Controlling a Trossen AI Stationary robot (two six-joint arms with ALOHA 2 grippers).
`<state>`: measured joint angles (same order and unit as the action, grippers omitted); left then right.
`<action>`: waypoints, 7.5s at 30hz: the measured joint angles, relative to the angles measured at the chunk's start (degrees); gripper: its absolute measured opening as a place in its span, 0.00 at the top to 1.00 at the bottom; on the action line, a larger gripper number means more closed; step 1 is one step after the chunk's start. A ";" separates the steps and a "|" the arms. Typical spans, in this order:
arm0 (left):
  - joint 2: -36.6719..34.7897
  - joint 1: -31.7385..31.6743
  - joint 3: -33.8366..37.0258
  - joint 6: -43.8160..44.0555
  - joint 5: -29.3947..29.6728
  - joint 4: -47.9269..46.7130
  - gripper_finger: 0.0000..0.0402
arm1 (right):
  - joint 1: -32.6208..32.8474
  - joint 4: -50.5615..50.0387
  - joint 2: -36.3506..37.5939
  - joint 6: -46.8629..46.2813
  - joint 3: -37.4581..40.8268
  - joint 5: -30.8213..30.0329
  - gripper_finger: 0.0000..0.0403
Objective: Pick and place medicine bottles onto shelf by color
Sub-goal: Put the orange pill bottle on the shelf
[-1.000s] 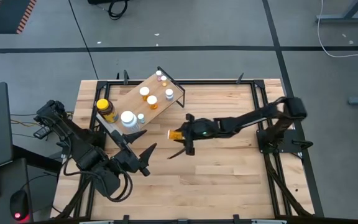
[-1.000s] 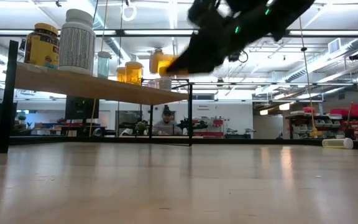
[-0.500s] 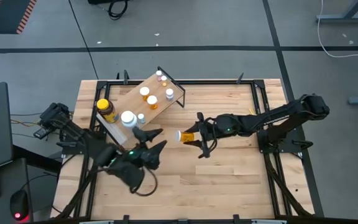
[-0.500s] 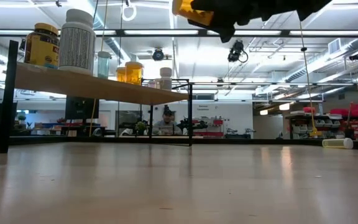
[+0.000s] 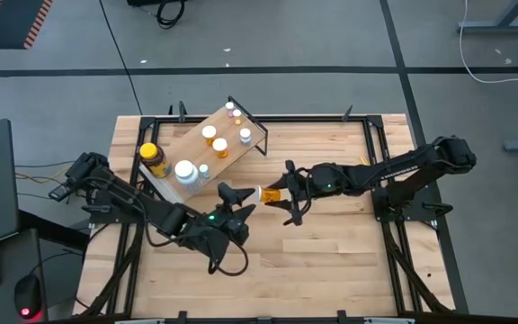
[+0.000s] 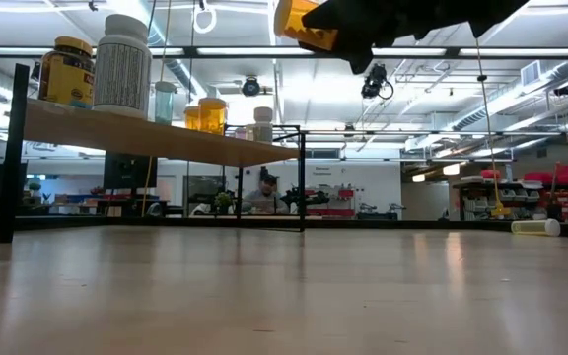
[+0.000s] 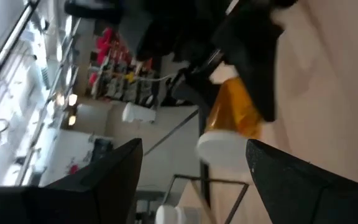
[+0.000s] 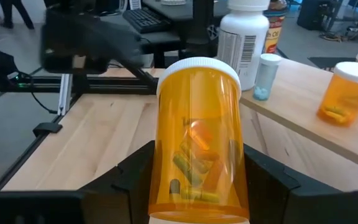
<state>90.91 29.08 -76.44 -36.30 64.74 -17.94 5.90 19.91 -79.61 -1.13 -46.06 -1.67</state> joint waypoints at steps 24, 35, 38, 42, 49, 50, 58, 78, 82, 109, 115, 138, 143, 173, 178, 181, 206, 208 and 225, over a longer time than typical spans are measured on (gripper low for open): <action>3.17 -4.17 0.00 -4.91 -4.18 -1.09 0.22 | -0.42 1.89 0.00 -0.83 -0.07 0.28 0.51; 3.17 -4.58 0.00 -5.17 -6.13 -1.11 0.22 | -0.29 1.88 0.00 -0.79 -0.07 3.42 0.51; 3.17 -4.89 0.00 -5.22 -6.14 -1.11 0.22 | -0.31 1.88 0.00 -0.76 -0.09 3.80 0.51; 3.17 -5.43 0.00 -5.08 -6.21 -1.11 0.22 | -0.29 1.85 0.00 -0.76 -0.09 4.88 0.51; 3.17 -5.46 0.00 -5.22 -9.13 -1.11 0.22 | -0.29 0.99 0.00 -0.65 -0.09 4.90 0.51; 3.17 -5.46 0.01 -5.16 -9.14 -1.11 0.22 | -0.29 0.89 0.00 -0.63 -0.09 4.90 0.51; 3.15 -5.71 0.00 -4.92 -9.13 -1.11 0.22 | -0.29 0.54 0.00 -0.63 -0.11 4.90 0.50; 3.10 -6.54 0.00 -4.39 -13.43 -1.20 0.43 | -0.29 -0.42 0.00 -0.63 -0.11 6.38 0.50; 3.10 -6.54 0.00 -4.36 -13.43 -1.20 0.45 | -0.29 -0.49 0.00 -0.63 -0.11 6.36 0.50; 3.10 -6.54 0.00 -4.31 -13.36 -1.11 0.43 | -0.31 -0.66 0.00 0.86 -0.11 6.86 0.44; 3.10 -6.47 0.00 -5.13 -12.17 -1.72 0.46 | -0.34 -2.89 0.27 1.12 -0.13 7.54 0.42; 3.08 -8.47 -1.89 -29.80 5.17 -12.07 0.44 | -0.77 -26.90 9.89 -0.20 -0.13 6.81 0.30; 3.08 -11.08 -4.74 -33.15 5.13 -16.86 0.47 | -0.77 -27.99 9.84 -0.20 -0.11 6.72 0.30; 3.08 -35.46 -21.97 -26.33 -1.53 -46.44 0.47 | -2.82 -27.90 9.75 1.19 6.68 2.56 0.30; 3.08 -36.86 -21.97 -28.09 -1.27 -46.20 0.47 | -4.16 -25.05 9.75 0.95 8.06 2.54 0.30; 3.34 -37.43 -21.97 -31.77 -3.75 -46.30 0.47 | -4.50 -24.68 9.75 -0.17 8.09 2.54 0.30; 3.76 -45.43 -21.99 -59.11 -10.03 -46.44 0.46 | 1.20 -24.20 9.75 -13.77 8.09 -5.09 0.30; 3.76 -45.81 -21.99 -59.14 -12.01 -46.45 0.46 | 1.78 -24.18 9.75 -14.70 8.09 -6.38 0.30; 5.86 -49.45 -21.92 -60.32 -24.94 -47.21 0.47 | 5.04 -22.06 9.75 -18.36 8.07 -10.78 0.30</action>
<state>96.77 -20.37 -98.37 -96.62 39.80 -65.15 10.94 -2.15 -69.87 -19.48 -38.00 -12.45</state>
